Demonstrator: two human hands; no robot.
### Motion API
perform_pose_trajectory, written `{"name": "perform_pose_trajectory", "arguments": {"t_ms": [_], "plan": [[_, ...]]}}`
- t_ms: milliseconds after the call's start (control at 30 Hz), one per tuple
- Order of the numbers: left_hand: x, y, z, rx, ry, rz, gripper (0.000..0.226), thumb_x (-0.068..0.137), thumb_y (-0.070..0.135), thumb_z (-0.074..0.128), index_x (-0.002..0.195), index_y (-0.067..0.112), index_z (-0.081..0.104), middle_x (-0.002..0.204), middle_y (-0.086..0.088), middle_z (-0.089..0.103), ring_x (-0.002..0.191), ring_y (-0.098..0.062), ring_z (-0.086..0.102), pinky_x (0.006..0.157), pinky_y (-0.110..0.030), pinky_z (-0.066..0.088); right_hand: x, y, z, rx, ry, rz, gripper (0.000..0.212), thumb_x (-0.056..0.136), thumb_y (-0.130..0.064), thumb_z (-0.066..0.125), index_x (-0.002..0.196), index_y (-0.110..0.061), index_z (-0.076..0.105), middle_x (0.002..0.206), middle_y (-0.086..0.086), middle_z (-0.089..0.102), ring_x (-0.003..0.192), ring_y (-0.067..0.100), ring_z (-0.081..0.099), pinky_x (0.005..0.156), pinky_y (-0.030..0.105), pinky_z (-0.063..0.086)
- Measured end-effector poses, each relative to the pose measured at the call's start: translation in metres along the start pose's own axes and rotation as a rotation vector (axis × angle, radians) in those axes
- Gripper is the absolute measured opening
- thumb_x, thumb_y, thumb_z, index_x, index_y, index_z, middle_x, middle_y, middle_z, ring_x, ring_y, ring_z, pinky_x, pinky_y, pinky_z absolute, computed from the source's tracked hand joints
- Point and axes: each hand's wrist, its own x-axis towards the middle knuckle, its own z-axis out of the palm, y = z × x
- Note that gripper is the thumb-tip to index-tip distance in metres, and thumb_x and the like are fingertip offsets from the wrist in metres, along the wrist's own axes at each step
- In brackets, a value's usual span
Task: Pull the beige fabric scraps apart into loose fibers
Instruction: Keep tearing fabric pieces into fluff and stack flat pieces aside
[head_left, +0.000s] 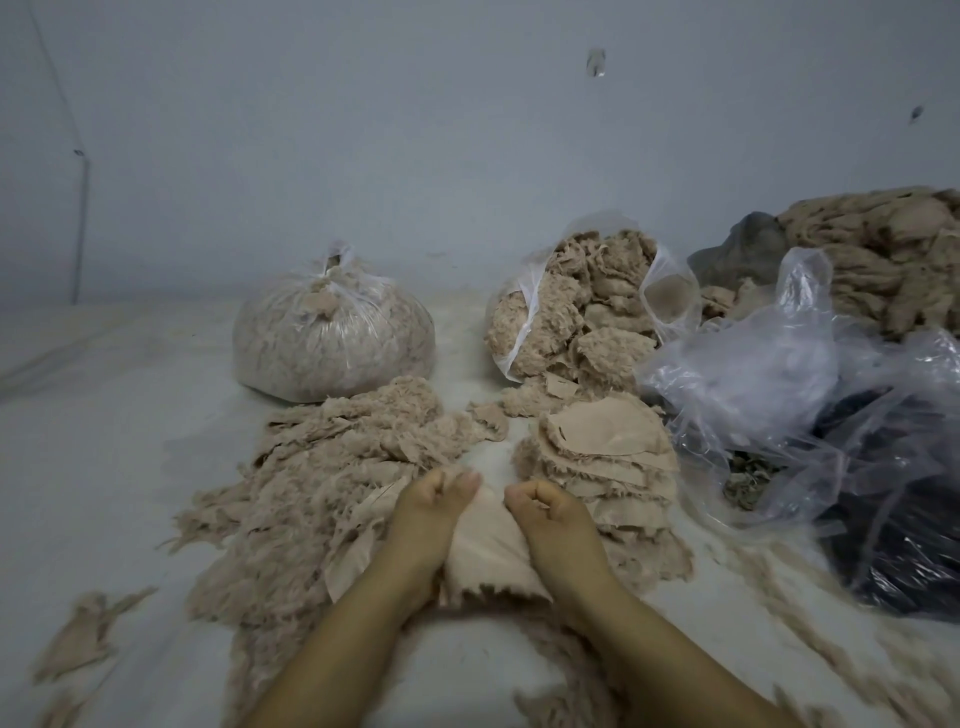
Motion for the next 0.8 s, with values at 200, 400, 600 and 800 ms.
{"name": "perform_pose_trajectory", "arguments": {"t_ms": [200, 400, 600, 800], "plan": [[0.004, 0.017, -0.016, -0.040, 0.036, 0.023, 0.020, 0.094, 0.027, 0.056, 0.087, 0.010, 0.064, 0.072, -0.002, 0.071, 0.065, -0.014, 0.068, 0.054, -0.024, 0.051, 0.000, 0.011, -0.025, -0.168, 0.066, -0.041, 0.038, 0.094, -0.045, 0.049, 0.065, -0.023, 0.055, 0.055, -0.013, 0.056, 0.055, -0.002, 0.053, 0.057, 0.023, 0.040], [-0.001, 0.022, 0.006, -0.110, -0.135, 0.055, 0.026, 0.092, 0.027, 0.058, 0.079, 0.006, 0.064, 0.071, -0.012, 0.069, 0.063, -0.020, 0.065, 0.054, -0.028, 0.053, -0.002, -0.002, 0.001, 0.349, -0.303, 0.153, 0.046, 0.081, -0.047, 0.065, 0.095, -0.003, 0.070, 0.099, 0.018, 0.072, 0.097, 0.031, 0.068, 0.086, 0.041, 0.055], [0.017, 0.012, -0.011, 0.308, 0.120, 0.234, 0.035, 0.095, 0.026, 0.054, 0.069, 0.004, 0.058, 0.057, -0.003, 0.052, 0.056, -0.017, 0.047, 0.057, -0.030, 0.037, 0.018, -0.016, -0.022, 0.286, -0.011, -0.016, 0.017, 0.080, -0.022, 0.074, 0.065, -0.017, 0.067, 0.059, -0.002, 0.064, 0.050, 0.010, 0.056, 0.044, 0.019, 0.044], [0.025, 0.007, -0.037, 0.589, 0.127, 0.272, 0.036, 0.096, 0.025, 0.051, 0.063, 0.011, 0.053, 0.050, 0.005, 0.052, 0.046, -0.011, 0.047, 0.056, -0.029, 0.041, 0.080, -0.044, -0.082, -0.173, 0.291, -0.059, 0.026, 0.088, -0.040, 0.064, 0.071, -0.020, 0.063, 0.059, -0.008, 0.059, 0.058, 0.017, 0.056, 0.057, 0.029, 0.045]]}}
